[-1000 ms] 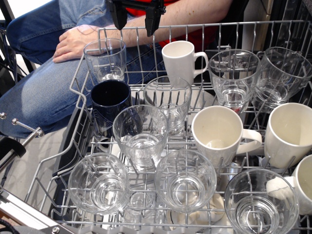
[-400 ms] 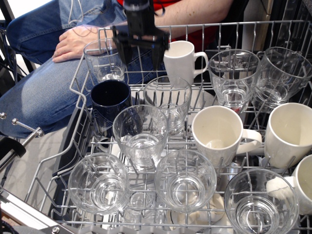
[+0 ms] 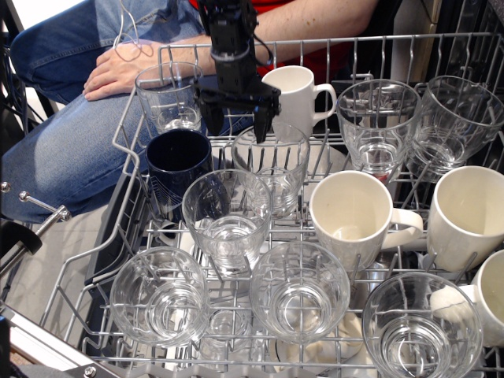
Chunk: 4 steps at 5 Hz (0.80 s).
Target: Pick up glass cup
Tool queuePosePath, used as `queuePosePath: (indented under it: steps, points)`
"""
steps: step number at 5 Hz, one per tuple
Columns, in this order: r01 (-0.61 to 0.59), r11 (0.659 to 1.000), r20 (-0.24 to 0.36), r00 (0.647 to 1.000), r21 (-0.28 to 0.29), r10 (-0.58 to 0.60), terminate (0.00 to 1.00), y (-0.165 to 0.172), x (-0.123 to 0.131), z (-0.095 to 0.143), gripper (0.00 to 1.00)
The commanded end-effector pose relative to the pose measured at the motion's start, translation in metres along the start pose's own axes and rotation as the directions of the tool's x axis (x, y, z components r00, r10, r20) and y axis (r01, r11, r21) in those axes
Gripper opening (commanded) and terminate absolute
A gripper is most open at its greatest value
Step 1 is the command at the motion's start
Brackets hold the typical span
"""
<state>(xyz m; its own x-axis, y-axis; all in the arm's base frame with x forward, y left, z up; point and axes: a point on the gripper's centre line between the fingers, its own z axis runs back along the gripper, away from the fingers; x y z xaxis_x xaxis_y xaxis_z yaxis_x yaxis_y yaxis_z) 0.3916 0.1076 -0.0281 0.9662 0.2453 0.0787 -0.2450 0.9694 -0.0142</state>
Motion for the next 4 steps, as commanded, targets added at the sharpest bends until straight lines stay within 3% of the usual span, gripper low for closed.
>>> queuePosePath:
  steps: [1, 3, 4]
  points:
    - [-0.055, 0.998, 0.041, 0.998, 0.017, 0.054, 0.0, 0.0, 0.016, -0.001, 1.0]
    - [-0.11, 0.994, 0.056, 0.992, -0.002, 0.11, 0.0, -0.001, 0.006, -0.023, 1.0]
    - [-0.142, 0.99, 0.066, 0.988, 0.016, 0.141, 0.0, 0.0, 0.001, -0.034, 0.0]
